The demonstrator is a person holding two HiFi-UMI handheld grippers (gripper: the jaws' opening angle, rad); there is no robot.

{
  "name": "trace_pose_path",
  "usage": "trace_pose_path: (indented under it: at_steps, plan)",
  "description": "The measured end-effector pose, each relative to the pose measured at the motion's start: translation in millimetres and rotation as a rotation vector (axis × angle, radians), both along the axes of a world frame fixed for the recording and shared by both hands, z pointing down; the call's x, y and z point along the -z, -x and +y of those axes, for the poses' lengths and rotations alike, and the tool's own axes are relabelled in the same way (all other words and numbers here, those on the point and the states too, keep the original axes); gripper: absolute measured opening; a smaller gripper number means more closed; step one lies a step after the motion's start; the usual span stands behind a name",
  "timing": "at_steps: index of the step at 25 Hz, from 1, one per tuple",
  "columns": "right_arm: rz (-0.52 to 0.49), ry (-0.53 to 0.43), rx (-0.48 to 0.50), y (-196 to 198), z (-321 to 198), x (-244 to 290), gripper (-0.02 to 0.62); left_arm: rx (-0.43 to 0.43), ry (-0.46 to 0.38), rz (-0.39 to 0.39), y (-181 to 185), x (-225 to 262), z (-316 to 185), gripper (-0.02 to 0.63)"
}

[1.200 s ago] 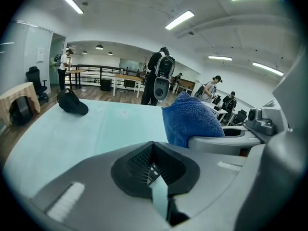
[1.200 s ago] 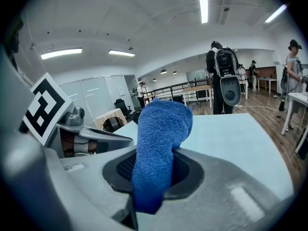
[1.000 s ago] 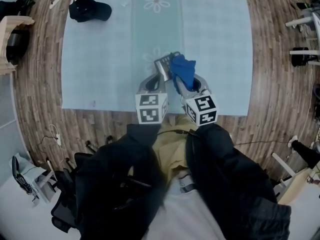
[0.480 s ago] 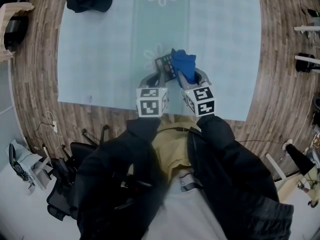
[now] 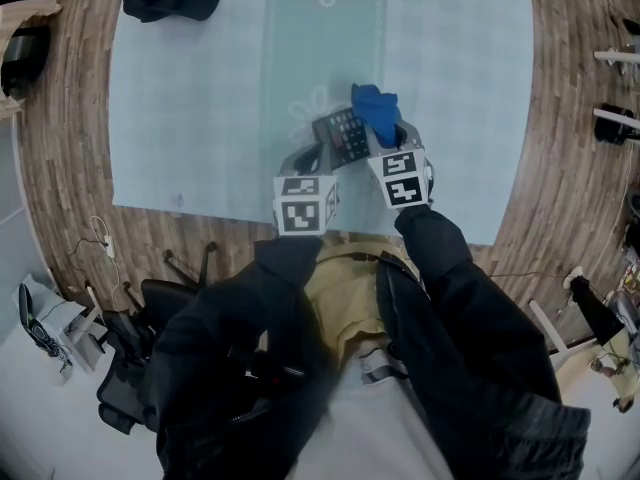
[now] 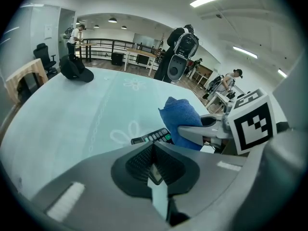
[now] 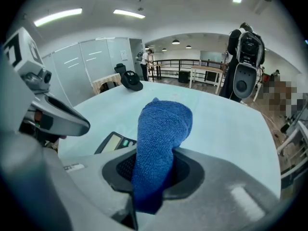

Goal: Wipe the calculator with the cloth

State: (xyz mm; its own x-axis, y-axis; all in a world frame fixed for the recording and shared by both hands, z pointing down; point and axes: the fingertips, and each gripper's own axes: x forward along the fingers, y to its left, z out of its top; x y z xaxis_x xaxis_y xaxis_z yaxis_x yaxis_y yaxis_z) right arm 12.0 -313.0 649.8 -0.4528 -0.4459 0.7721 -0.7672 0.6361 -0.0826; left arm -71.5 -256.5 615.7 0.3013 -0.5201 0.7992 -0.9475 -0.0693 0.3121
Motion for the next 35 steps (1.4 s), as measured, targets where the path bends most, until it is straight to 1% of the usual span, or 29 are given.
trace_pose_path:
  at_steps: [3, 5, 9, 13, 22, 28, 31, 35]
  plan:
    - [0.066, 0.023, 0.039, 3, 4, -18, 0.095, 0.006, 0.009, 0.001, 3, -2, 0, -0.003]
    - [0.087, 0.042, 0.065, 8, 10, -26, 0.097, 0.014, 0.011, 0.001, 6, -3, 0, -0.003]
    - [0.086, 0.063, 0.104, 20, 20, -32, 0.095, 0.033, 0.005, -0.004, 16, -2, -2, -0.003]
    - [0.062, 0.076, 0.143, 30, 30, -31, 0.095, 0.042, 0.004, -0.004, 18, -2, -1, -0.003]
    - [-0.076, 0.120, 0.224, 62, 69, -20, 0.095, 0.050, -0.003, -0.008, 20, 2, 11, -0.003]
    - [-0.205, 0.175, 0.212, 73, 86, -1, 0.095, 0.057, -0.016, -0.012, 22, 7, 15, -0.003]
    - [-0.258, 0.164, 0.187, 70, 84, 13, 0.095, 0.059, -0.022, -0.011, 22, 9, 17, -0.003]
    - [-0.296, 0.133, 0.169, 60, 79, 34, 0.095, 0.060, -0.030, -0.010, 23, 12, 19, -0.003]
